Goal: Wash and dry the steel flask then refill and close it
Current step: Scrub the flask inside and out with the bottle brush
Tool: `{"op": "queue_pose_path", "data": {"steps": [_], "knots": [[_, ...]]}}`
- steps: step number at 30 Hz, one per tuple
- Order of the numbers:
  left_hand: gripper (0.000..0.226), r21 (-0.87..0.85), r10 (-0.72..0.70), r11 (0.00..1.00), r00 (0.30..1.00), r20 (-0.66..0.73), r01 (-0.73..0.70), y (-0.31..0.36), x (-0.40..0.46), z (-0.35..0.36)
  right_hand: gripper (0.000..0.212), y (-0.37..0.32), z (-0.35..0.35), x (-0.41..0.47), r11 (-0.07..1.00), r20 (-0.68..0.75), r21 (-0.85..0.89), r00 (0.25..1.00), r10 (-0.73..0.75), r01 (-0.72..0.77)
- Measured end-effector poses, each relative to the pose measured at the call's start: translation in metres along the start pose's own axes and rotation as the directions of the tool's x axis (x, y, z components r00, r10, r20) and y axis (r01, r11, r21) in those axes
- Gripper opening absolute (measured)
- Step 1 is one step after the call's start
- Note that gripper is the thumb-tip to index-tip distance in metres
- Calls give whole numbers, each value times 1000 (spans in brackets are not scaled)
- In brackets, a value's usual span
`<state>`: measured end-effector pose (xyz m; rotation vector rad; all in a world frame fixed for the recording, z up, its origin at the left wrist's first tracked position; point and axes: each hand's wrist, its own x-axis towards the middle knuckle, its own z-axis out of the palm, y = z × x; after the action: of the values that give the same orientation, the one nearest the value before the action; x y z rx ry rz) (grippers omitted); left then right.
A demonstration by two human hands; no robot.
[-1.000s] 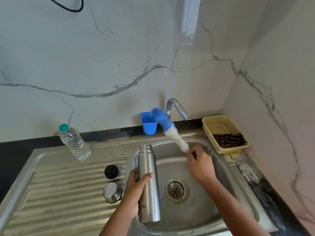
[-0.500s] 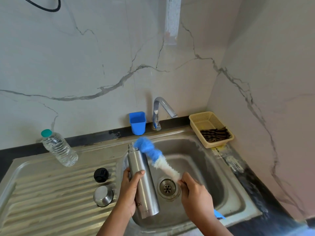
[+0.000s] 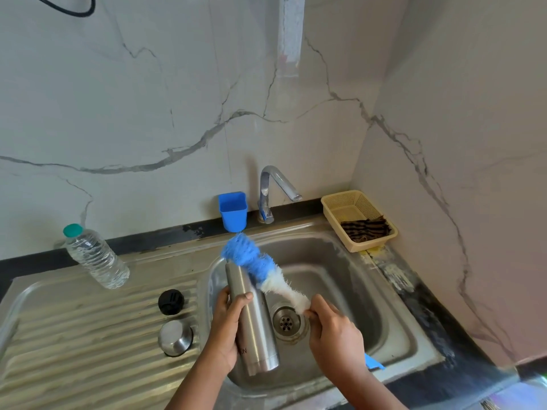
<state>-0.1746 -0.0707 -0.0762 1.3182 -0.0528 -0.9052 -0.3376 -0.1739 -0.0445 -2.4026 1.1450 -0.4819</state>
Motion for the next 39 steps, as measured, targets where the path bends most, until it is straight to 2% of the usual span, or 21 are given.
{"op": "queue_pose_path", "data": {"steps": [2,4,7,9,11,13,17,20,22,25,28,30,33,36,39], "knots": [[75,-9,-13,1000,1000,9,13,-1,-2,0,28,3,2,-1,999,6,11,999,53,-53],[77,-33,-21,999,1000,12,21,-2,-2,-1,30,3,3,-3,999,-22,-16,999,44,-44],[70,-101,-37,994,999,21,39,-2,-5,-1,47,3,7,-9,1000,-35,-24,999,-20,20],[64,-155,-61,986,998,31,65,-3,-5,-2,44,5,8,-9,1000,-32,-23,999,13,-14],[68,-171,-97,979,993,66,107,-5,-6,-2,40,7,10,-8,999,-37,-50,999,6,-8],[74,-132,-104,985,993,59,112,-5,-7,1,39,7,11,-8,997,-53,-70,998,-28,25],[88,-10,-17,1000,999,-50,17,-5,-5,7,26,11,5,-3,999,-65,-38,997,30,-33],[95,23,-10,1000,998,-63,11,-6,-4,7,21,13,0,-6,994,-117,-60,988,-101,95],[92,54,0,999,998,-55,3,-5,-6,7,23,13,-3,-8,984,-132,-97,978,-159,147],[86,71,8,997,999,-48,-4,-7,-6,7,29,15,-7,-4,992,-202,-84,974,-108,92],[84,42,21,999,999,-47,-19,-8,-6,8,17,14,-6,-6,980,-208,-107,960,-186,166],[83,28,28,999,999,-37,-27,-7,-6,9,13,15,-6,-6,983,-200,-96,964,-175,158],[80,-9,22,1000,1000,-13,-22,-4,-6,9,20,20,-8,-3,993,-218,-61,970,-111,100],[77,-56,4,998,1000,-4,-4,-4,-5,6,26,19,-10,-5,977,-186,-113,961,-202,183],[76,-94,-11,996,1000,7,12,-4,-4,4,36,19,-9,-4,989,-174,-90,976,-132,117]]}}
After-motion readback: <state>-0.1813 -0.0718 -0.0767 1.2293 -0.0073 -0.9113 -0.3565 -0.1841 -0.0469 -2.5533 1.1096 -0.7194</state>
